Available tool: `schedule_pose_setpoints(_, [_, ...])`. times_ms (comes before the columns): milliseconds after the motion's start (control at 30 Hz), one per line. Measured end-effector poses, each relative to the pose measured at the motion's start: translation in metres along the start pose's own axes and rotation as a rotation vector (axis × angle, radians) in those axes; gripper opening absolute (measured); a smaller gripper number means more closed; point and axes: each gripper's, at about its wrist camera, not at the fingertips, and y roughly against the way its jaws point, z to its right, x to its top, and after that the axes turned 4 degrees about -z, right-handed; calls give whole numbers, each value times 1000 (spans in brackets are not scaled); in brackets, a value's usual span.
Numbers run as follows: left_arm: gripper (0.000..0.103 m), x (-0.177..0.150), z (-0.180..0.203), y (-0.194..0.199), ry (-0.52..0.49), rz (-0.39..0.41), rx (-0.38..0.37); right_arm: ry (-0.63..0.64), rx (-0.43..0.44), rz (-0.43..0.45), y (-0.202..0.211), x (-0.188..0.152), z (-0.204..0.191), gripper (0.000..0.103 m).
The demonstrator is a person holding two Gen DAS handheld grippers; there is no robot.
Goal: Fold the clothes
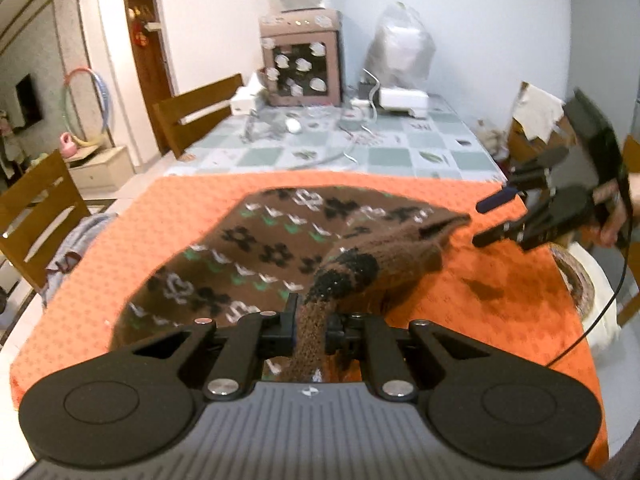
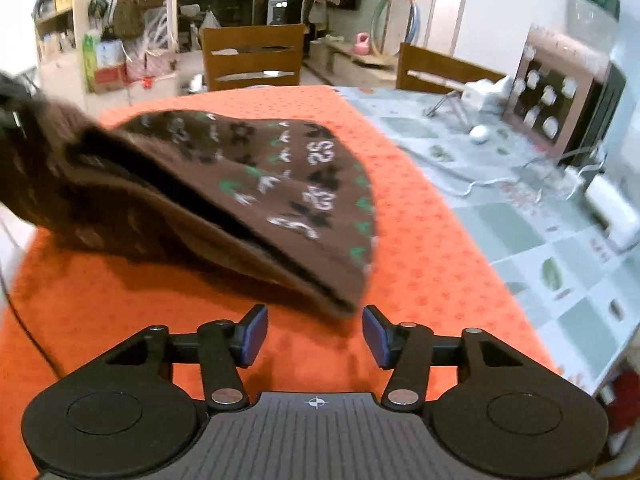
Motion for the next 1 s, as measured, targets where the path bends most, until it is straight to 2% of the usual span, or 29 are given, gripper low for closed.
schedule_pose_setpoints(167, [13,23,-12,6,-5,3,19,71,-37,5,-29,14,-9,61])
schedule_pose_setpoints(267, [13,32,-17,9,-15,-5,23,90,-25,3,-37,24,-14,48])
schedule_pose_setpoints(300, [13,33,-19,9,-20,-6,28,100,-24,8,-37,26,-17,48])
schedule_pose_setpoints(333, [13,35,-21,10,-23,-8,31,112,-23,15,-36,27,-21,49])
schedule_pose_setpoints(367, [13,38,-22,11,-26,-9,32,123,-23,21,-36,28,-24,55])
schedule_pose_setpoints(400, [13,41,-23,13,-29,-8,35,128,-28,26,-35,29,-28,66])
schedule_pose_setpoints(467, [13,46,-23,18,-38,-1,42,127,-29,37,-31,28,-36,71])
schedule_pose_setpoints(700, [13,58,-19,26,-67,23,74,53,-33,11,-45,25,-69,74])
schedule_pose_setpoints(900, [13,69,-15,29,-78,29,84,4,-217,-9,-75,34,-91,74])
schedule_pose_setpoints(1000, [13,73,-13,32,-78,31,84,-97,-204,11,-83,40,-83,72])
